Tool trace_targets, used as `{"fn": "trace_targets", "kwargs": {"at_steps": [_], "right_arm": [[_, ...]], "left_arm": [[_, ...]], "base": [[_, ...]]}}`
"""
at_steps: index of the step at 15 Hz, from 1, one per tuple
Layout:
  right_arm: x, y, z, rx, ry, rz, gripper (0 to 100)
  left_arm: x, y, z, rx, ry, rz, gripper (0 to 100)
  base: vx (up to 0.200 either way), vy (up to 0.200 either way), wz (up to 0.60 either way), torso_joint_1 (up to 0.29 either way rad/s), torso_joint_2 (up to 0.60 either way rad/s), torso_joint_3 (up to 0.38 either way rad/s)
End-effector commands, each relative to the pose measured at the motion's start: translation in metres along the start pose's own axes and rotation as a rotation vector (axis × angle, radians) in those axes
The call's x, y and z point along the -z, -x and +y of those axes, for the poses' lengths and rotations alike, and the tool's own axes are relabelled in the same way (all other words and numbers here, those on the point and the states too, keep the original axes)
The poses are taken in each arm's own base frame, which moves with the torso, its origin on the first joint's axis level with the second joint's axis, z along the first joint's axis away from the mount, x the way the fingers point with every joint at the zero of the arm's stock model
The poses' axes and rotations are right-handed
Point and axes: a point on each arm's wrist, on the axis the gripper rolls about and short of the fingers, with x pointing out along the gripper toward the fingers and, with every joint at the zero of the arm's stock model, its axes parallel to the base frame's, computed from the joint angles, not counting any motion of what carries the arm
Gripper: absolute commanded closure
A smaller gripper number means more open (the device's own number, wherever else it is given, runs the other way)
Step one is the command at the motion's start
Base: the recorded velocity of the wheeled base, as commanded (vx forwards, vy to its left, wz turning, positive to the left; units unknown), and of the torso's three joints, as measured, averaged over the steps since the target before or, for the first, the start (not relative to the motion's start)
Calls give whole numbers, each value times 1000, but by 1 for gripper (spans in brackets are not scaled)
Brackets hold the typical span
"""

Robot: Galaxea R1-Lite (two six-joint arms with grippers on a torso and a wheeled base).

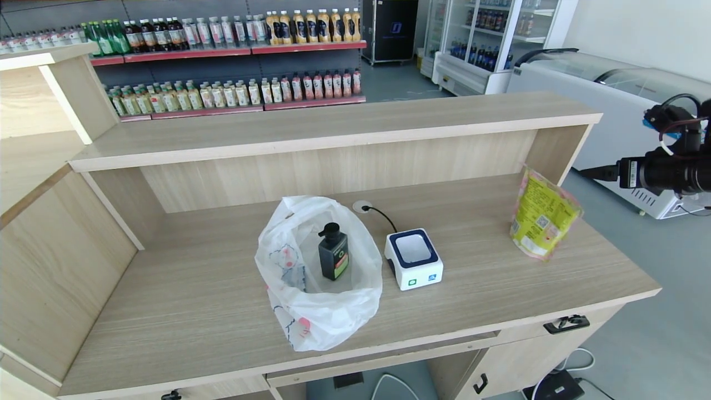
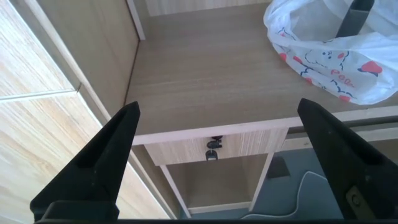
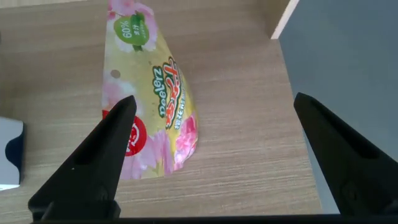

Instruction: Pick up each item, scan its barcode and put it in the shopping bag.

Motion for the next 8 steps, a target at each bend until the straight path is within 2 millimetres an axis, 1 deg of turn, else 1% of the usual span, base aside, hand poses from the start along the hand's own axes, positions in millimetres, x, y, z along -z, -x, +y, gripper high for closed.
{"fn": "trace_targets", "kwargs": {"at_steps": [1, 3, 4, 8], "right_arm": [[5, -10, 3, -16, 1, 11, 0], [10, -20, 4, -28, 1, 18, 0], [17, -31, 7, -45, -2, 30, 0], [28, -58, 21, -108, 10, 34, 0]], "left_arm": [[0, 0, 0, -1, 1, 0, 0], [0, 0, 0, -2, 1, 0, 0], [0, 0, 0, -2, 1, 0, 0], [0, 0, 0, -1, 1, 0, 0]], "base": [[0, 0, 0, 0, 0, 0], [0, 0, 0, 0, 0, 0], [0, 0, 0, 0, 0, 0], [0, 0, 0, 0, 0, 0]]}}
